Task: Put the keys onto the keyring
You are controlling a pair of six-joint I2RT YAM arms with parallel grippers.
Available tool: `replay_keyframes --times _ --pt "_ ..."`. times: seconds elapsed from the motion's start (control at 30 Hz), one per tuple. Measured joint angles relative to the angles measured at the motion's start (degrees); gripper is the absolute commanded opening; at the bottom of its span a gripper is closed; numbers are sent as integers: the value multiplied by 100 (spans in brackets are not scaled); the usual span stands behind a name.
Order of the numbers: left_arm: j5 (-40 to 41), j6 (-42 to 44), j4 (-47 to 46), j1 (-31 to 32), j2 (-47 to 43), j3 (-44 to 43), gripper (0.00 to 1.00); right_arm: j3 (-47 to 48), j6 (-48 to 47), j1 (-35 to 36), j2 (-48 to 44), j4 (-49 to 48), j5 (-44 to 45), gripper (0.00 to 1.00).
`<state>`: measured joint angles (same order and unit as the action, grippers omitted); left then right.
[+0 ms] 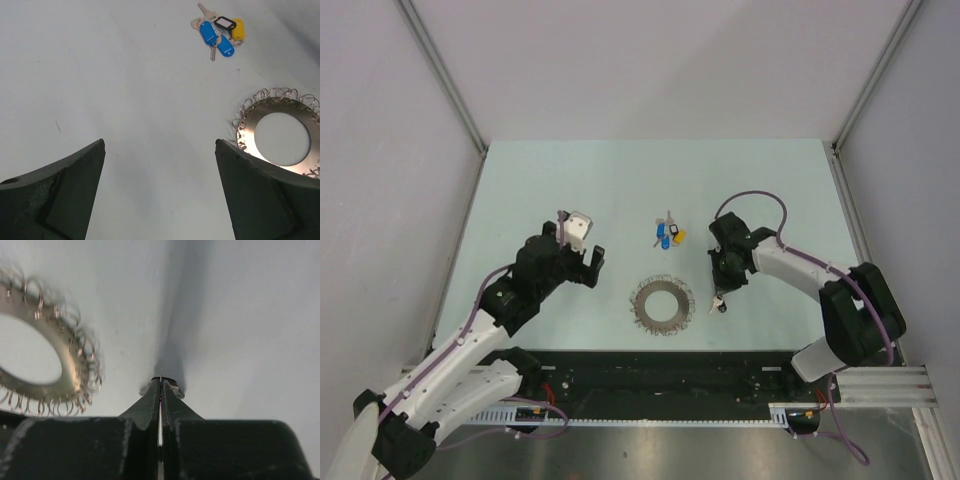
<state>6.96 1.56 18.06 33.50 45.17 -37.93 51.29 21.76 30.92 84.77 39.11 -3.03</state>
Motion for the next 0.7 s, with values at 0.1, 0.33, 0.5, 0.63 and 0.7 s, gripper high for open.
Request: replay_keyframes --times 0.1,0.33,0.5,0.63,0.7 --pt "160 4 -4 -2 -94 26 96 267 -240 -173 490 -243 85 0" --pt "332 46 0 -4 -142 68 96 584 -662 -297 1147 -767 168 0" --pt "385 48 0 -4 -142 68 97 629 -852 -289 1211 -1047 278 5" --pt "448 46 0 -4 -142 68 97 627 -970 -181 1215 -1141 503 24" --pt "470 44 0 -9 -142 68 98 627 -1023 -92 1213 -1145 621 31"
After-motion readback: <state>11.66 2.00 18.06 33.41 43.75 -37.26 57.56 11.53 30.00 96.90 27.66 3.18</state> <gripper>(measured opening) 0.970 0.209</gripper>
